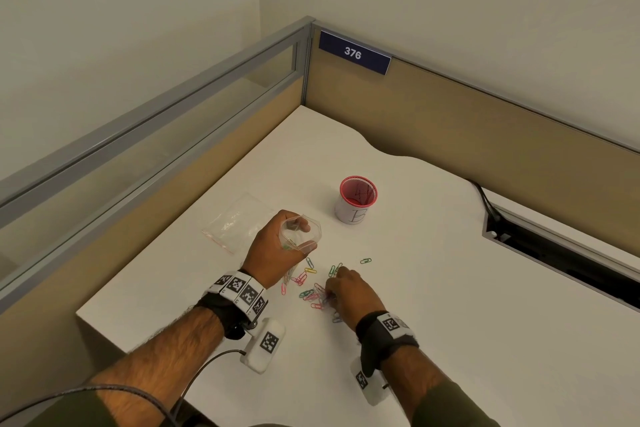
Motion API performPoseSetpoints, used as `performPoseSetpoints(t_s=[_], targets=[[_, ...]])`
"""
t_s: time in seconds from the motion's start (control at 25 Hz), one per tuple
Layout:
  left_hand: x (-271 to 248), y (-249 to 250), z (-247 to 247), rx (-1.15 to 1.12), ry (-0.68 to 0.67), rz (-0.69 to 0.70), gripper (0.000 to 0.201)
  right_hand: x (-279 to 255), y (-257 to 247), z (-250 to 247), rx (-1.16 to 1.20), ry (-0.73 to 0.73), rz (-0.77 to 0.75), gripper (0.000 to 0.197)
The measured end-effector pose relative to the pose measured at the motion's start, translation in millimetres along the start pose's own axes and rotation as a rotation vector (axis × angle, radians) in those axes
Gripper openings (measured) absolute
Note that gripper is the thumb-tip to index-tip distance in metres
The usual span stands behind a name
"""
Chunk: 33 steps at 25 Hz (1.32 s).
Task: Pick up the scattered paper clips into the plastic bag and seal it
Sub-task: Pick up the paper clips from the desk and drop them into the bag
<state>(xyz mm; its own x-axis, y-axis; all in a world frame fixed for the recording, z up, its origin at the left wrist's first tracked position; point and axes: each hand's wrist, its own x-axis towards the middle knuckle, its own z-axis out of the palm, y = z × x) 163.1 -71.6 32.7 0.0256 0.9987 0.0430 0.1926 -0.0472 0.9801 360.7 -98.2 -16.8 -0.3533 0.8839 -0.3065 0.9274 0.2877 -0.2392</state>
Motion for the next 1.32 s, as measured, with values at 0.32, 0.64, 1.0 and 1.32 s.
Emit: performPoseSetpoints(t_s=[0.32,0.64,1.0,1.32], targets=[[0,1,-3,0.031,0.002,-0.003,0.035,2,12,-17,0.182,0.08,0.198,0.017],[-2,-4,4,0.063,-0.018,-0.014,0.036,-19,-29,-129,0.655,0.401,0.056,0.013],[-3,-2,11,0.109,-0.072,0.031,0.037,-11,-73,-149,0.382,0.295,-0.141,0.019],[-4,-2,-13,0.06,-0.015,-0.004,0.035,21,38,-101,0.251,0.234,0.272,0.032]])
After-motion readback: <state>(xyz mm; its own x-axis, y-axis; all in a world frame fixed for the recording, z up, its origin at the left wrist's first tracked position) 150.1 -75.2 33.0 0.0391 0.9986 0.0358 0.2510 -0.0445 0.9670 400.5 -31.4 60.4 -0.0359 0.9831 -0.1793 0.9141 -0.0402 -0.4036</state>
